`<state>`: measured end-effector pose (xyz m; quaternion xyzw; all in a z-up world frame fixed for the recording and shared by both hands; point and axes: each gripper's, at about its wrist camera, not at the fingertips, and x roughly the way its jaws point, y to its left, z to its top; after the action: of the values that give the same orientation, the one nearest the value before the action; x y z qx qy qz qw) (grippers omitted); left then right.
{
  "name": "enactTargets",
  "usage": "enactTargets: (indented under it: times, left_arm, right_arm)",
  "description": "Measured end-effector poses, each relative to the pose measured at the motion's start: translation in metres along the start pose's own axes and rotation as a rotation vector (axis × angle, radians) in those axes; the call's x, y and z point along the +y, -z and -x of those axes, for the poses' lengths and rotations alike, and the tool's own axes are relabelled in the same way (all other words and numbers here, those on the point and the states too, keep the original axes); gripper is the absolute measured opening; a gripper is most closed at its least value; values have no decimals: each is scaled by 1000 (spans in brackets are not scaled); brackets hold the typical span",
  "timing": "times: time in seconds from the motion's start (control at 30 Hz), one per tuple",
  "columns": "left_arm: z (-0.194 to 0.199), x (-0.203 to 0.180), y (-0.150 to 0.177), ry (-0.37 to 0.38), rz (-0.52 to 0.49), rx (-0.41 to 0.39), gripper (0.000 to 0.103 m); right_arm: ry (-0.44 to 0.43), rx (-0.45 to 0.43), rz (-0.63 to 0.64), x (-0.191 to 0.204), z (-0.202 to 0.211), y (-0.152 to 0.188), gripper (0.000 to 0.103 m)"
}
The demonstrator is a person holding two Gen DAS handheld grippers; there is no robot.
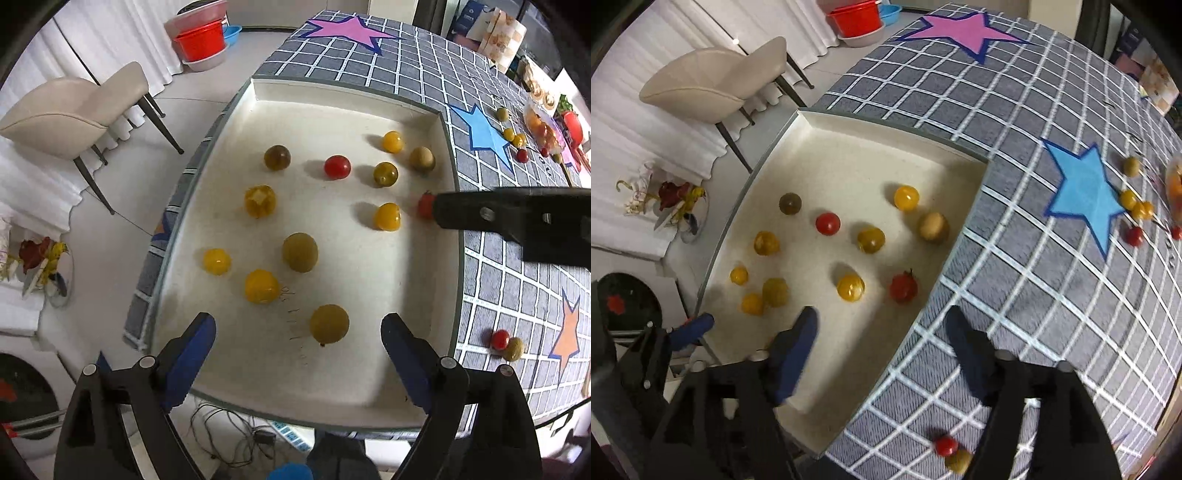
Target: Organize fruits
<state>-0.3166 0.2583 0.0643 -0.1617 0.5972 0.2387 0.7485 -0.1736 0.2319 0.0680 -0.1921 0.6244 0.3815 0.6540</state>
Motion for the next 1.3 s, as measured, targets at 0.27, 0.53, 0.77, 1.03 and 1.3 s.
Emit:
enactTargets:
  times: [0.27,0.53,0.77,1.03,1.3]
  left_arm:
    - [38,14,-4,18,-11,-42,92]
    - [68,13,3,-4,-121,-7,92]
    - [87,17,17,-30,-209,25,92]
    - [96,13,18,-22,-206,27,92]
    - [103,9,14,-25,-221,2,92]
  right_arm:
    - [51,10,-12,7,32,27,103]
    - [191,31,95,36,63,44,103]
    - [191,36,115,45,80,49,103]
    - [198,35,126,53,86,50,103]
    - [204,14,139,58,92,49,103]
